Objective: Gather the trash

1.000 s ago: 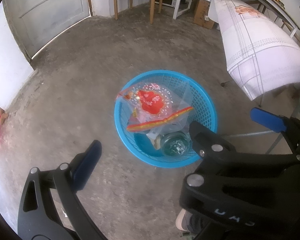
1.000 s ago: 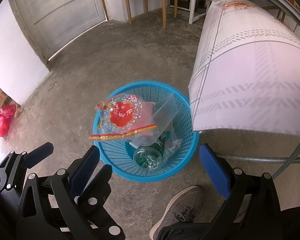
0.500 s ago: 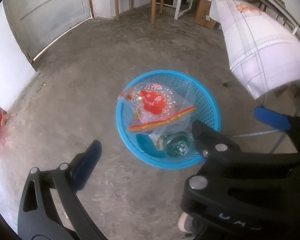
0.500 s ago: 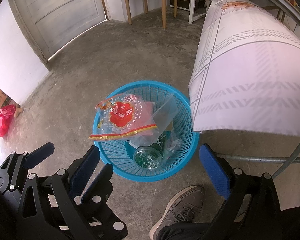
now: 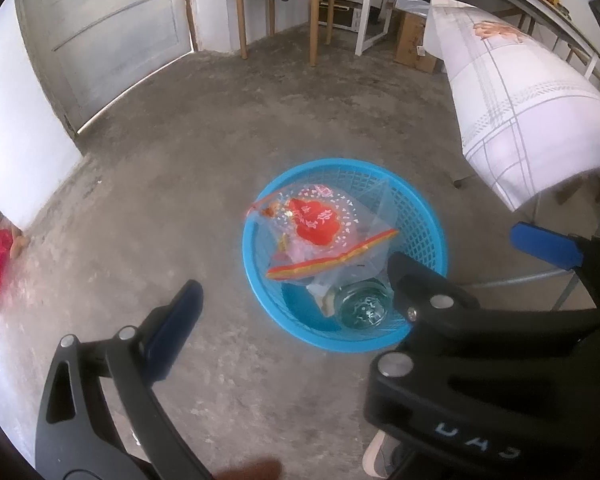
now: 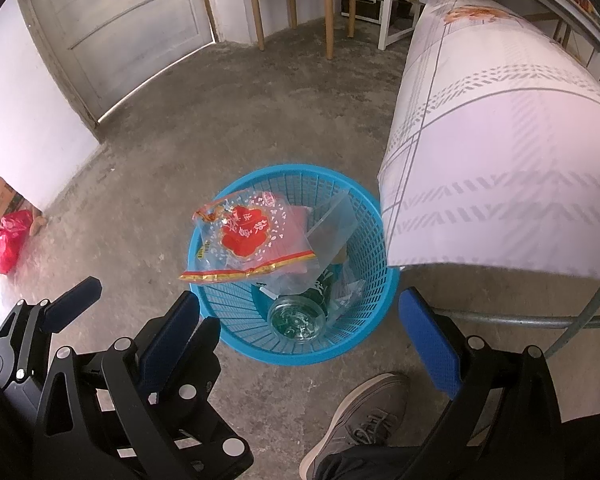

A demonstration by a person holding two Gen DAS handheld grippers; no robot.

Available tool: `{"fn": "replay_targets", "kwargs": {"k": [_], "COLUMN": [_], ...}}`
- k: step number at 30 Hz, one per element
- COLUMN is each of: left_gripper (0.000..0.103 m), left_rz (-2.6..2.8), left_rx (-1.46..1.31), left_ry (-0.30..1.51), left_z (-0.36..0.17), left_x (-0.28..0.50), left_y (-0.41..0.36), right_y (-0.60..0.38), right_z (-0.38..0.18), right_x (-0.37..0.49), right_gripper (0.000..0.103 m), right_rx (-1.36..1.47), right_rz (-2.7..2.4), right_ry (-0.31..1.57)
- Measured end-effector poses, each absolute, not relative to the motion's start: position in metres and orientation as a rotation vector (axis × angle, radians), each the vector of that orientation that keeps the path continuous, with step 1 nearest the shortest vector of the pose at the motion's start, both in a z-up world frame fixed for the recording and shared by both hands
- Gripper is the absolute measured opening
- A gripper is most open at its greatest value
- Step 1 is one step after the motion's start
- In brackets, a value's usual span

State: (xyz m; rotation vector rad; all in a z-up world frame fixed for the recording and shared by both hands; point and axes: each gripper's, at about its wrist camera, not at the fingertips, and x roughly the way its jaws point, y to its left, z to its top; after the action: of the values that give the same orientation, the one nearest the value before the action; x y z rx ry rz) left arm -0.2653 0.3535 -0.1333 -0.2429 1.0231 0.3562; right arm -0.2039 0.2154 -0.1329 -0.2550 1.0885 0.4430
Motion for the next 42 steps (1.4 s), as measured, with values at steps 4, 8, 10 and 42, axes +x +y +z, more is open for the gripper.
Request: {"fn": "replay_targets", "kwargs": {"k": [4,8,10,42], "left_gripper": [0.095,0.095,0.095,0.095], "left_rz": [0.362,0.361,0.361,0.36], "left_rx": [-0.206,-0.217,-0.217,-0.186], "left_ry": [1.02,1.022,1.024,0.996], "left_z": [-0.1327,-0.1333,-0.1334,-0.1289], "left_x": [-0.2635,-0.2617,-0.2621,-0.2629], "left_y": [0.3514,0.3514,0.352,0.3463], "right_y": [0.215,0.2153,0.2153,0.2108], "right_z": [-0.1338,-0.1332,-0.1333,-0.1336], "right_x": [-0.2037,-0.2031,-0.203,-0.1978], "right_gripper": [0.097,0.097,0.097,0.097], "right_rx": [-0.253,-0.25,-0.248,-0.243], "right_rz": [0.442,0.442,0.441,0.443], "right_ry": [1.089,1.09,1.093,1.096]}}
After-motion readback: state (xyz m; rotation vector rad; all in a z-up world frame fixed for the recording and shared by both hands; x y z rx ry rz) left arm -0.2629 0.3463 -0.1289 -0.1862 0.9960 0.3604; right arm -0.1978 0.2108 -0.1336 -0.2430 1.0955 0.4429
